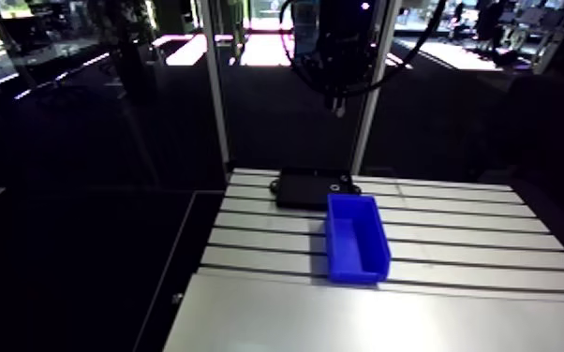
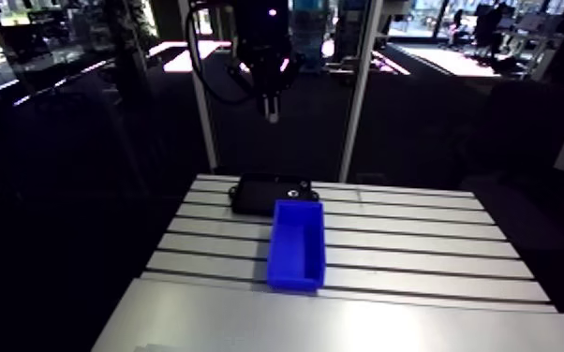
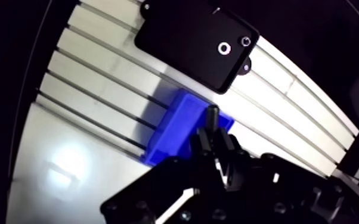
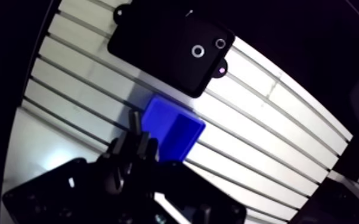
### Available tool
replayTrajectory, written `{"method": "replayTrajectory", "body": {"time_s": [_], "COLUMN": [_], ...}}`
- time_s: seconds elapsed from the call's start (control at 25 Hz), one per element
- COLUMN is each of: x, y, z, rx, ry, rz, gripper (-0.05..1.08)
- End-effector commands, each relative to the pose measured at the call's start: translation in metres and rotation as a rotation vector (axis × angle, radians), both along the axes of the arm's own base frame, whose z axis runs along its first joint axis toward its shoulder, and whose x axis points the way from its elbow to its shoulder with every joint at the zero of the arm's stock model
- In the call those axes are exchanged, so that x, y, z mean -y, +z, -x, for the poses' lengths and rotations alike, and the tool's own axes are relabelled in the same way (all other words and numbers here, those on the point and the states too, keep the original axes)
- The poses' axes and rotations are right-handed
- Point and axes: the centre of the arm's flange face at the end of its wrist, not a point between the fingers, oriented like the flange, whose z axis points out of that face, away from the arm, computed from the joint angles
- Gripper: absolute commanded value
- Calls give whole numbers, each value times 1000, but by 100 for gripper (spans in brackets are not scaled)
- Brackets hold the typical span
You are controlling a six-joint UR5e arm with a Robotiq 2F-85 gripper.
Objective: Pick up the M10 bolt from the tray and put it into the blue bin.
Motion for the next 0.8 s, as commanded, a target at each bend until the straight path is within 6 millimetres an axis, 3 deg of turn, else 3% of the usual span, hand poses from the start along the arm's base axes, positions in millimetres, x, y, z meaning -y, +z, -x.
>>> {"method": "replayTrajectory", "body": {"time_s": [0.04,0.24,0.8], "x": [-38,-54,-50], "y": [8,5,-38], "z": [-34,-51,-72], "rx": [5,13,106], "ry": [265,454,847], "rz": [-17,-19,-20], "gripper": [106,105,103]}}
